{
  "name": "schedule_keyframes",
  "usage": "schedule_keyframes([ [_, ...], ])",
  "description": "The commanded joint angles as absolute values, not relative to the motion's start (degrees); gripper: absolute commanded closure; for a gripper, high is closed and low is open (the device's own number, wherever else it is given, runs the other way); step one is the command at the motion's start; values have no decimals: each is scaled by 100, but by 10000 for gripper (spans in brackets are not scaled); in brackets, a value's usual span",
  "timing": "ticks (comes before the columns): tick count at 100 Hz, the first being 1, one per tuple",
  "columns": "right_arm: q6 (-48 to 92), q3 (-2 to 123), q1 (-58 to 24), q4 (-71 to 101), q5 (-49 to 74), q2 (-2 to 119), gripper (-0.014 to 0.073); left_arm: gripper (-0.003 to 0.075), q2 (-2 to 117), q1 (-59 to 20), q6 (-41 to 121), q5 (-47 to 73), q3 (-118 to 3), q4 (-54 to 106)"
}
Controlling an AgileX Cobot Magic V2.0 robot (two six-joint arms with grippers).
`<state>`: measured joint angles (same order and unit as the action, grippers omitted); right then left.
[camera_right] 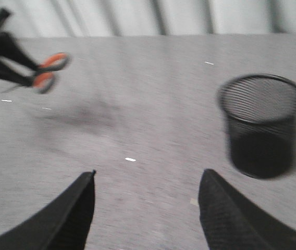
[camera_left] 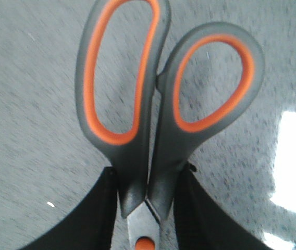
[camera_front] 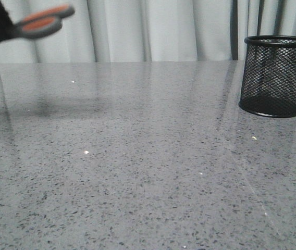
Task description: Put scissors into bucket
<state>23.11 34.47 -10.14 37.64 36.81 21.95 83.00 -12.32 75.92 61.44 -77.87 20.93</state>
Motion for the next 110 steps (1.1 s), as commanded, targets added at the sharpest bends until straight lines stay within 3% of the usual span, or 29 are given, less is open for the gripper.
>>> schedule_keyframes([
  [1,3381,3621,-1032,5192,3291,2393,199,711,7842,-1479,7540,5730,-7956,2417],
  [24,5305,3633,-1032,7709,3405,3010,194,710,7470,-2363,7540,5297,-7956,2406],
  [35,6079,3655,-1032,8509,3707,3341,134,710,7469,-2875,7540,4976,-7956,2347],
  [53,6336,4128,-1032,8599,4288,4052,15,710,7531,-3554,7540,4328,-7956,2111],
  [110,6446,4995,-1039,8719,4268,5667,9,710,7555,-4355,7540,3337,-7956,2100],
])
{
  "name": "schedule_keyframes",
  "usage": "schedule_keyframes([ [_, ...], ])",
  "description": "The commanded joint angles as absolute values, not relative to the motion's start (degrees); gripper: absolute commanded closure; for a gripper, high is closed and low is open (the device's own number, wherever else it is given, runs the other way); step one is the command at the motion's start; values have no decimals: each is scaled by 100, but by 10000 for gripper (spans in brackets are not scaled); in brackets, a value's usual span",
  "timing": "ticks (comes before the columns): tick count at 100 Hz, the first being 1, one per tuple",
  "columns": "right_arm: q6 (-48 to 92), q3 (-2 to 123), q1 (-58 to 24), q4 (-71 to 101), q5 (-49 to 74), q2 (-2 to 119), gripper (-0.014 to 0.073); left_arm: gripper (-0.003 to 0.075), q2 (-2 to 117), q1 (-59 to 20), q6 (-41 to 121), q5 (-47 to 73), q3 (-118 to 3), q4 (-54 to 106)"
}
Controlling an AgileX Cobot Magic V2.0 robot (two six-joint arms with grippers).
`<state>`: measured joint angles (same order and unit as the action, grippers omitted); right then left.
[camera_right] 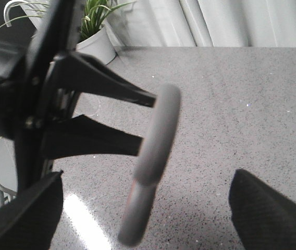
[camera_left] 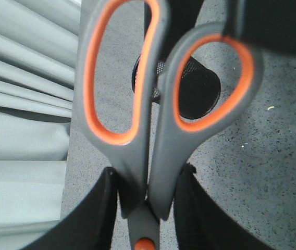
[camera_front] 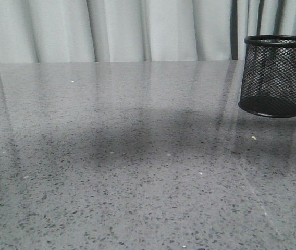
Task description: Put scissors into bucket
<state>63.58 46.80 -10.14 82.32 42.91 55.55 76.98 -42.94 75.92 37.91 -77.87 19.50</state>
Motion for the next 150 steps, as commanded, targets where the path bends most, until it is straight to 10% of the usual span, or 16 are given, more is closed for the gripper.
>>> schedule_keyframes([
  [1,6446,5007,-1039,8734,4280,5700,9,710,7555,-4355,7540,3337,-7956,2100],
  [29,6446,5578,-1496,8876,4285,6422,42,710,7555,-4355,7540,3327,-7956,2100],
  [52,6446,5623,-1718,8967,4296,6667,559,688,7555,-4355,7482,3327,-7956,2100],
  [56,6446,5623,-1718,8967,4305,6667,668,652,7555,-4355,7430,3327,-7956,2100],
  [82,6446,5633,-1693,8873,4279,6654,653,211,7288,-4355,7229,3127,-7956,2100],
  [124,4511,7327,-280,5049,5189,6026,652,570,5388,-4355,4519,3788,-7826,1949],
  [150,2893,8725,-242,1684,6385,6356,652,628,4259,-4355,3180,4032,-6993,1295],
])
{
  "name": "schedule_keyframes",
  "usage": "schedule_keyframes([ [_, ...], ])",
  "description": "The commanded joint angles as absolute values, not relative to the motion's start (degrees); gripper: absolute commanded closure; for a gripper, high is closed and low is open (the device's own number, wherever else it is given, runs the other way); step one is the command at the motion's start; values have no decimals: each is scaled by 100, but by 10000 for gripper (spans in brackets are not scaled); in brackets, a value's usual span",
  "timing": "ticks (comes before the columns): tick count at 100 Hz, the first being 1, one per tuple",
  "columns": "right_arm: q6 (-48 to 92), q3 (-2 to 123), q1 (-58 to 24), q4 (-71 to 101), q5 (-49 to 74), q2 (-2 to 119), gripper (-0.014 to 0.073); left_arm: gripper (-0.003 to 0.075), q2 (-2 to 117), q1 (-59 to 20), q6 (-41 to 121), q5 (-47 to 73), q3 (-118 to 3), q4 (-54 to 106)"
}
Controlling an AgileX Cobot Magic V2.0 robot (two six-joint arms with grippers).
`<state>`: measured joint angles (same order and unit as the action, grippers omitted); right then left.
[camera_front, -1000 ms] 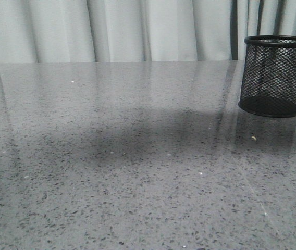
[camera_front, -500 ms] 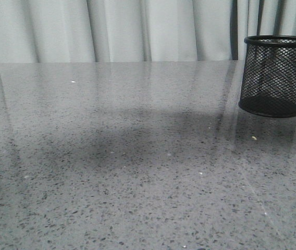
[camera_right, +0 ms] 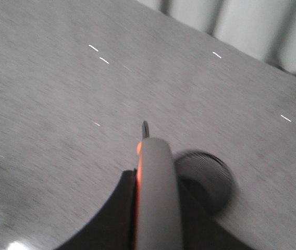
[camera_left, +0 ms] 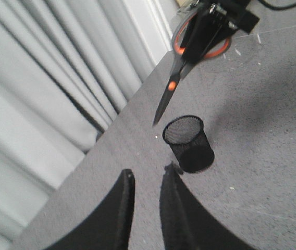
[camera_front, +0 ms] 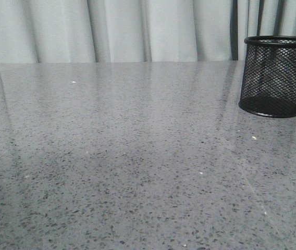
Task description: Put scissors into bucket
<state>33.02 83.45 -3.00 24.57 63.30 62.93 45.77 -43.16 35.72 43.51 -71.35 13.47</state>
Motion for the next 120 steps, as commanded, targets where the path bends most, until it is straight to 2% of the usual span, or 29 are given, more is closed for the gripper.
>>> schedule_keyframes([
  [1,2880,8731,-242,1605,6399,6368,652,628,4190,-4355,3180,4032,-6927,1295],
  [20,2869,8741,-242,1360,6605,6824,652,628,3284,-4355,3180,4032,-6114,1322],
  [47,2869,8756,-242,1326,6321,7733,652,628,2513,-4355,3059,4032,-5624,1379],
  [78,2869,8756,-242,1326,6165,8474,652,628,2370,-4355,3059,4035,-5491,1525],
  [111,2869,8756,-242,1382,5913,8543,645,628,2370,-4355,3059,4035,-5486,1525],
  [120,2869,8756,-252,1414,5913,8571,616,628,2370,-4355,3059,4076,-5486,1525],
])
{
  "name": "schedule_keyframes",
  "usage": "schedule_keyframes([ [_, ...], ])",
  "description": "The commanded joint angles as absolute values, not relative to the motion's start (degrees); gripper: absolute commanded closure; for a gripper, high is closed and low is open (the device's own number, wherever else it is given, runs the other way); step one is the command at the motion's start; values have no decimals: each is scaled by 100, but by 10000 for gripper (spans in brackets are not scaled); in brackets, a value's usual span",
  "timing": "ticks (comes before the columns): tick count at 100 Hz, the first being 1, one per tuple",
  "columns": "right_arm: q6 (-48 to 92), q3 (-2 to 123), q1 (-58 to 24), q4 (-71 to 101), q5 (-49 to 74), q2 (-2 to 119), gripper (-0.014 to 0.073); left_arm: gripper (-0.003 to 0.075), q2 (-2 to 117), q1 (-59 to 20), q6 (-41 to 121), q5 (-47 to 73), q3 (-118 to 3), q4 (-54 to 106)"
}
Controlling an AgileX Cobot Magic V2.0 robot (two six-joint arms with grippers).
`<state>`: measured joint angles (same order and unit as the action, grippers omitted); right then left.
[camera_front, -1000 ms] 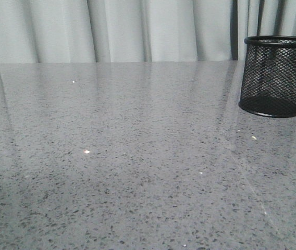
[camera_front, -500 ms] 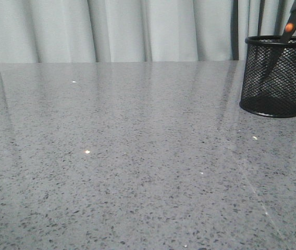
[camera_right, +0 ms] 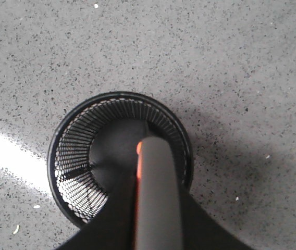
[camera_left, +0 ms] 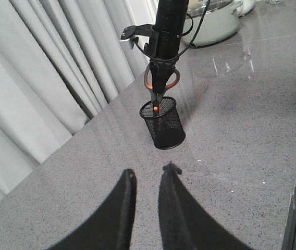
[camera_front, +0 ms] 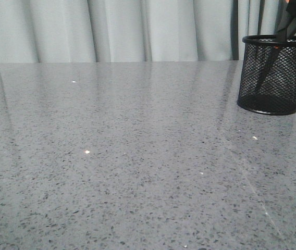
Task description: Put scissors into bucket
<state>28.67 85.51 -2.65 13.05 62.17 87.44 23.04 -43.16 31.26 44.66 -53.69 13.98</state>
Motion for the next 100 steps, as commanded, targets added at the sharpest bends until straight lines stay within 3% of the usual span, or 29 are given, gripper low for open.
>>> schedule_keyframes([
  [1,2869,8756,-252,1414,5913,8571,613,628,2370,-4355,3059,4077,-5486,1525],
  [33,2869,8756,-252,1467,6180,8802,524,628,2370,-4355,3059,4204,-5486,1596],
  [62,2869,8768,-299,1479,6159,8782,183,628,2370,-4355,3059,4253,-5486,1634],
  [100,2869,8950,-299,1479,6034,8609,166,628,2370,-4355,3059,4291,-5486,1666],
])
